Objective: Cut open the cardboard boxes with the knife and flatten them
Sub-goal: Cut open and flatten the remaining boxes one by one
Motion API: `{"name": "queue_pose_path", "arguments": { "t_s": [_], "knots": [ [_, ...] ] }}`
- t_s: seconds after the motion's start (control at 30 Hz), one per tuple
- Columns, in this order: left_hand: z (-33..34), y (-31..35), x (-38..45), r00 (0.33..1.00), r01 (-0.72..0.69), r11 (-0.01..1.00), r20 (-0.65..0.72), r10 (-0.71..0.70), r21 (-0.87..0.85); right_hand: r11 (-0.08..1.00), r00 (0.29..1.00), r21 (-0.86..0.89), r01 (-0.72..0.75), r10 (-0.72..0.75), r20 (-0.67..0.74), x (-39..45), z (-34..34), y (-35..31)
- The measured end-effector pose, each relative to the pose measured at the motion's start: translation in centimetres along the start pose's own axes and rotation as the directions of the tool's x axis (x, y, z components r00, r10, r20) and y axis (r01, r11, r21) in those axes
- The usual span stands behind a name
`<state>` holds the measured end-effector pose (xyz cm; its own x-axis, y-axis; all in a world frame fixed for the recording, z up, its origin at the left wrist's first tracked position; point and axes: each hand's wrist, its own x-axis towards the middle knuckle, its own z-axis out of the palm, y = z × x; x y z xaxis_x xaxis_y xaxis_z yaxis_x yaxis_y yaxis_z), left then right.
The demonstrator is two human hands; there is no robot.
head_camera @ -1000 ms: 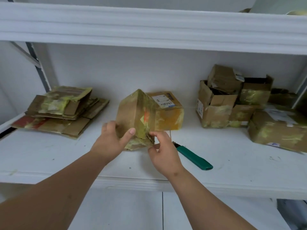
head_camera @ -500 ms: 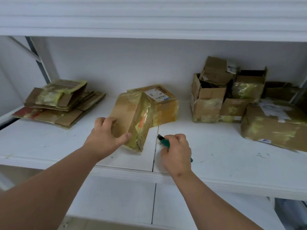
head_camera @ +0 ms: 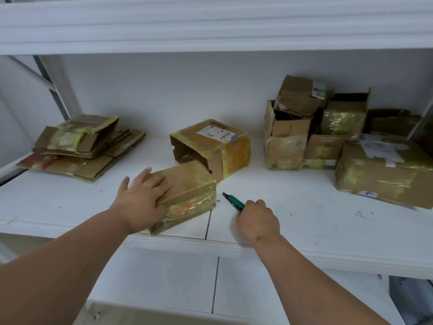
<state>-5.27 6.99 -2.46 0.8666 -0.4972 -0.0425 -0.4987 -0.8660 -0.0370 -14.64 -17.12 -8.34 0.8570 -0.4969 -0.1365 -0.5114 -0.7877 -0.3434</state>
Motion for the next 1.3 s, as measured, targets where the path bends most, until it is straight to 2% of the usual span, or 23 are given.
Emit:
{"name": "queue_pose_path", "arguments": {
  "t_s": [0.1, 0.17, 0.3, 0.43, 0.53, 0.63, 0.93, 1.3],
  "knots": [
    [-0.3, 0.6, 1.0, 0.996, 0.066, 0.996, -0.070, -0.061, 0.062, 0.997, 0.999, 0.076, -0.032, 0.031, 0.009, 0.1, -0.7, 0.7],
    [-0.1, 0.7, 1.7, 0.993, 0.105, 0.991, -0.057, -0.101, 0.078, 0.990, 0.999, 0.137, -0.041, 0.042, 0.001, 0.2, -1.0, 0.9],
    [0.5, 1.1, 3.0, 0.996, 0.085, 0.996, -0.006, -0.085, 0.030, 0.977, 0.999, 0.210, -0.030, 0.026, 0.021, -0.3, -1.0, 0.6],
    [0.8, 1.2, 4.0, 0.991, 0.119, 0.993, -0.061, -0.120, -0.017, 0.955, 0.995, 0.284, 0.086, -0.095, 0.020, -1.0, -0.3, 0.2],
    [1.1, 0.5, 4.9, 0.995, 0.054, 0.992, -0.081, -0.064, -0.118, 0.916, 0.975, 0.337, 0.217, -0.219, -0.033, -1.5, 0.3, 0.0],
    [1.1, -0.5, 5.8, 0.997, 0.002, 0.992, -0.076, -0.011, -0.126, 0.888, 0.955, 0.352, 0.296, -0.281, -0.092, -1.4, 0.7, -0.5],
    [-0.7, -2.2, 8.1, 0.988, -0.079, 0.991, -0.138, 0.063, -0.112, 0.879, 0.944, 0.349, 0.326, -0.281, -0.176, -0.1, 0.7, -3.0],
    [-1.1, -3.0, 10.7, 0.988, -0.076, 0.990, -0.139, 0.059, -0.116, 0.870, 0.946, 0.381, 0.313, -0.249, -0.209, 1.5, 0.8, -4.9]
  ]
}}
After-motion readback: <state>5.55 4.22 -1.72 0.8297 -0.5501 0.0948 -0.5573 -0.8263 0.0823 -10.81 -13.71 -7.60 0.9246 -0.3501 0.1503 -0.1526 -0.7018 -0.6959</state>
